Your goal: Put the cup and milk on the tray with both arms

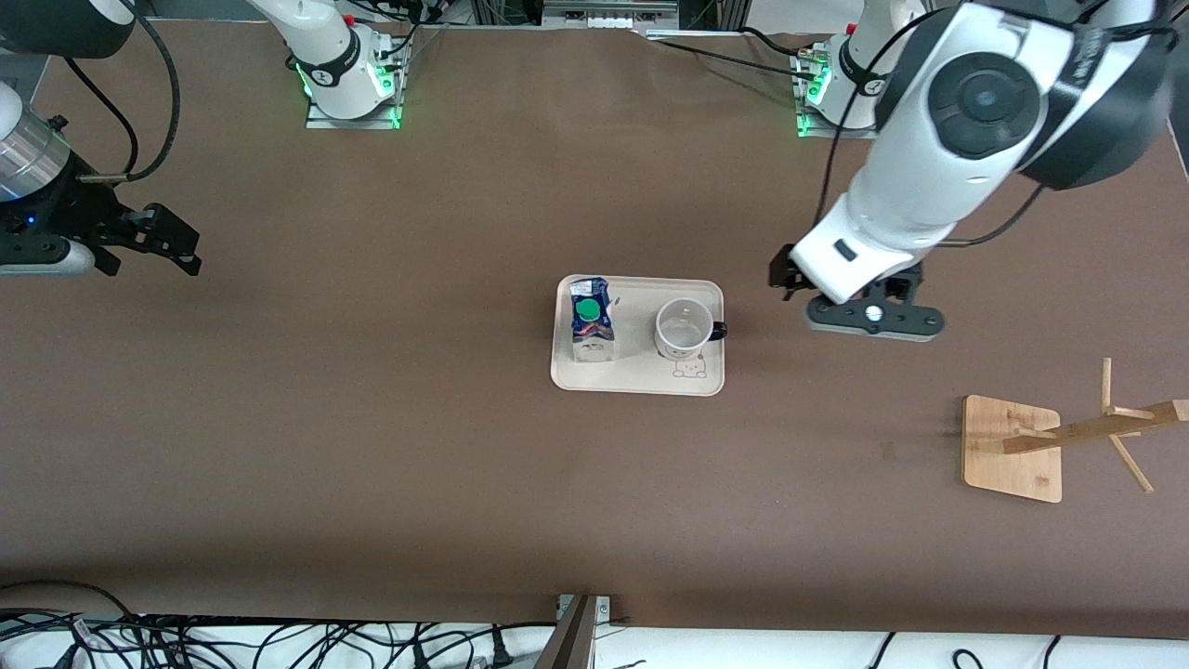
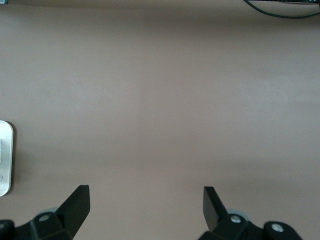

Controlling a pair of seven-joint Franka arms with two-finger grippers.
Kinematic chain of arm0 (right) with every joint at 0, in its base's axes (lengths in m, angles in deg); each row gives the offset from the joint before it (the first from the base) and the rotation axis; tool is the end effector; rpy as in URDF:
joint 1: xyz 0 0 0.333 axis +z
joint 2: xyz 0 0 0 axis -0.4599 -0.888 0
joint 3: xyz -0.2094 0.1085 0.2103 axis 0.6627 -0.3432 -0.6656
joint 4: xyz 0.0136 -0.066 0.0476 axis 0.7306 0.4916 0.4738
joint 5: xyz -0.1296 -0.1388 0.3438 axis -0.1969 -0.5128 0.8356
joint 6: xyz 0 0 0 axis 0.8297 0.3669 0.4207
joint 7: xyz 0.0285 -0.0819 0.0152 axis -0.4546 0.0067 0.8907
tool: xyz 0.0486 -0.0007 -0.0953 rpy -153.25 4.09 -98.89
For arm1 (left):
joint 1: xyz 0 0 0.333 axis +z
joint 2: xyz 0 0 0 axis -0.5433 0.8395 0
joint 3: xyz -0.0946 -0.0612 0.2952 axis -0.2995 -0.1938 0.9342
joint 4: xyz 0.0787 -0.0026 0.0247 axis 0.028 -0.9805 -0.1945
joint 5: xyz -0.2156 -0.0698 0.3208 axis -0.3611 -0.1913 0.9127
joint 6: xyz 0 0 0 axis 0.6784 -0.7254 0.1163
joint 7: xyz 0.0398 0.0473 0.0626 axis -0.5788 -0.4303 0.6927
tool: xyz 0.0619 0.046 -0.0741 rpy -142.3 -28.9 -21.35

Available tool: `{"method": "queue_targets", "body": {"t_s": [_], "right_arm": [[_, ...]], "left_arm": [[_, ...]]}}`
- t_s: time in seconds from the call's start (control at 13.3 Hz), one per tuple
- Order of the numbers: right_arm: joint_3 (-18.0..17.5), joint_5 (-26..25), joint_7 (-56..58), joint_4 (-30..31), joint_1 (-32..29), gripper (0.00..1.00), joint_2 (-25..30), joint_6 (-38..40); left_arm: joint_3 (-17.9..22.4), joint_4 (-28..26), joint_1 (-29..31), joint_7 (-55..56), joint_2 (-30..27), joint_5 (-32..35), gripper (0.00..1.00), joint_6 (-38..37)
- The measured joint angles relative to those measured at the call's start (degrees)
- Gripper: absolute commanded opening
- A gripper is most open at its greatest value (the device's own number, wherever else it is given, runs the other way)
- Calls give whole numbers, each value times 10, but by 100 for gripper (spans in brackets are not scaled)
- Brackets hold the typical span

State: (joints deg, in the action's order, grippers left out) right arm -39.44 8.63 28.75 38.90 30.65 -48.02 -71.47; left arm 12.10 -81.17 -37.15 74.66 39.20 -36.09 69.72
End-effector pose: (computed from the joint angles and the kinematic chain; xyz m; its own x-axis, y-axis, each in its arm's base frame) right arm 0.5730 0.0316 0.5834 0.9915 0.0171 0.1293 0.0157 -0.9998 0.0117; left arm 0.6051 -0.2274 0.5497 0.9914 -0.1281 -0.0257 -0.1293 -0.9902 -0.0521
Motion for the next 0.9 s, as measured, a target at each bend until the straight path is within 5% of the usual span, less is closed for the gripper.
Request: {"method": "queue_targets", "body": {"t_s": [0.15, 0.6, 0.9], "right_arm": [[0, 0, 0, 0, 0, 100, 0, 1], [0, 0, 0, 0, 0, 100, 0, 1], [0, 0, 0, 0, 0, 100, 0, 1]], "left_arm": [[14, -51, 26, -33, -51, -26, 100, -2], [186, -179, 17, -259, -186, -84, 100, 1], [204, -191, 7, -242, -186, -88, 100, 5]]}}
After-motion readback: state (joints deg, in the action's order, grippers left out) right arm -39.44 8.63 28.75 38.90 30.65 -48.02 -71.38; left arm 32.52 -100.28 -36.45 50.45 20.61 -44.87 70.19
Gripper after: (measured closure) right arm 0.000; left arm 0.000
